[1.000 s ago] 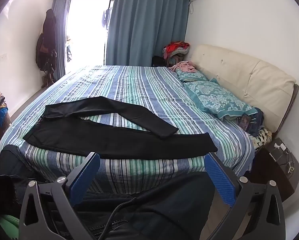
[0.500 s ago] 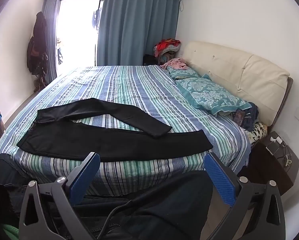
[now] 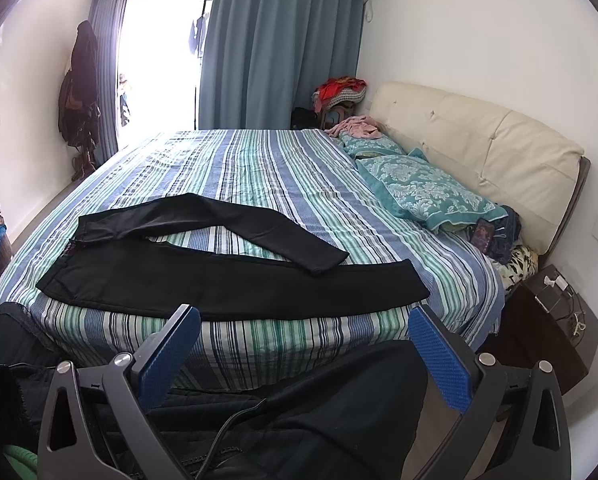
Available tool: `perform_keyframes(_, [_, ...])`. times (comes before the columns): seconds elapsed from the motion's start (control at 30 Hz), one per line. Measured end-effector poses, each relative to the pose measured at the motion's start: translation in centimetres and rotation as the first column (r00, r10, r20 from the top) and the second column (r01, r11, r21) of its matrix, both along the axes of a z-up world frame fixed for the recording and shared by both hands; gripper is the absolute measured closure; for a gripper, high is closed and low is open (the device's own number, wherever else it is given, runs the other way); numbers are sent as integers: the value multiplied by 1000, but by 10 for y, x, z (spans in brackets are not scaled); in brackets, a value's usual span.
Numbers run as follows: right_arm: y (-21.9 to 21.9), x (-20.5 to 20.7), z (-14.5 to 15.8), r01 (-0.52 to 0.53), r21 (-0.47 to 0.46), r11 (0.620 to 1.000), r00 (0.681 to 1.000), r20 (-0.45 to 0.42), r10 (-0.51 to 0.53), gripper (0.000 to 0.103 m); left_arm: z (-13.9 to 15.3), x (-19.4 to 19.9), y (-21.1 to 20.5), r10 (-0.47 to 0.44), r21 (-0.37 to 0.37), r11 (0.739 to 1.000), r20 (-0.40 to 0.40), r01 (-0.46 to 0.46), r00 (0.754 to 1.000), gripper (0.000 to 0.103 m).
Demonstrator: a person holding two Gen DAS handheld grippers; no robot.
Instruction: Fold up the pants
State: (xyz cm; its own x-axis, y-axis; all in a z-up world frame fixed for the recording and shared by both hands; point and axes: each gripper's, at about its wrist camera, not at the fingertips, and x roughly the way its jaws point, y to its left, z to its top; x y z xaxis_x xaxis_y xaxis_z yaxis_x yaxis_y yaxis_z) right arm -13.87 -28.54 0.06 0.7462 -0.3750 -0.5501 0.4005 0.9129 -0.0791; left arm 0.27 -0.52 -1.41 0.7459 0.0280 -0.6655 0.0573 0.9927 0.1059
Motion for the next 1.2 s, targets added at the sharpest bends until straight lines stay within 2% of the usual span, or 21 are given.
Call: perform_keyframes(1.2, [4, 0, -7, 3, 10, 1000, 1000, -4, -3, 0, -1, 1, 1, -3, 6, 1000, 0, 3, 1000, 0])
